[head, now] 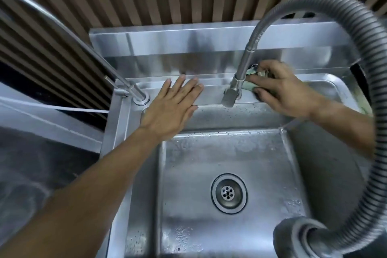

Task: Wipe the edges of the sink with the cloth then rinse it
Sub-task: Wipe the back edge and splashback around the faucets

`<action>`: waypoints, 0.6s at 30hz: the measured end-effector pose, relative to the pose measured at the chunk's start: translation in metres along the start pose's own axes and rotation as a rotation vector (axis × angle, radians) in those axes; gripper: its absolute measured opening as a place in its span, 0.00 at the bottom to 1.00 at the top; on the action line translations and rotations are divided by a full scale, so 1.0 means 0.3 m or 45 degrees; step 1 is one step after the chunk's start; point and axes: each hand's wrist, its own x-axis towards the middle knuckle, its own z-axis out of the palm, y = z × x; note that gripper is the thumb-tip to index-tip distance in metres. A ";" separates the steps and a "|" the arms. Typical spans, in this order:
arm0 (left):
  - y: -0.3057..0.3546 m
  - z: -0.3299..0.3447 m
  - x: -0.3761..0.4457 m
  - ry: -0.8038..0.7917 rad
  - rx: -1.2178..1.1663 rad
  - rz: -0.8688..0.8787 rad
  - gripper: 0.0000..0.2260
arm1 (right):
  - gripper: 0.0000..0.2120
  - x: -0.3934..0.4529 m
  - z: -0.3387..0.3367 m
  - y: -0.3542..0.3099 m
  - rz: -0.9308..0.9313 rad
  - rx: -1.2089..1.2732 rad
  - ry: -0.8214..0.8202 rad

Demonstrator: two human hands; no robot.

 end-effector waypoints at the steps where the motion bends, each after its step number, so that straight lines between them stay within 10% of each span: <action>1: 0.013 0.003 -0.001 -0.016 0.001 -0.042 0.26 | 0.15 0.009 0.013 -0.019 0.031 0.032 0.042; 13: 0.061 -0.016 -0.001 -0.031 -0.085 -0.235 0.27 | 0.31 -0.092 0.101 -0.019 0.268 -0.022 0.036; 18: 0.090 0.010 0.015 0.001 -0.116 -0.420 0.30 | 0.21 -0.001 0.162 0.048 0.161 0.048 -0.098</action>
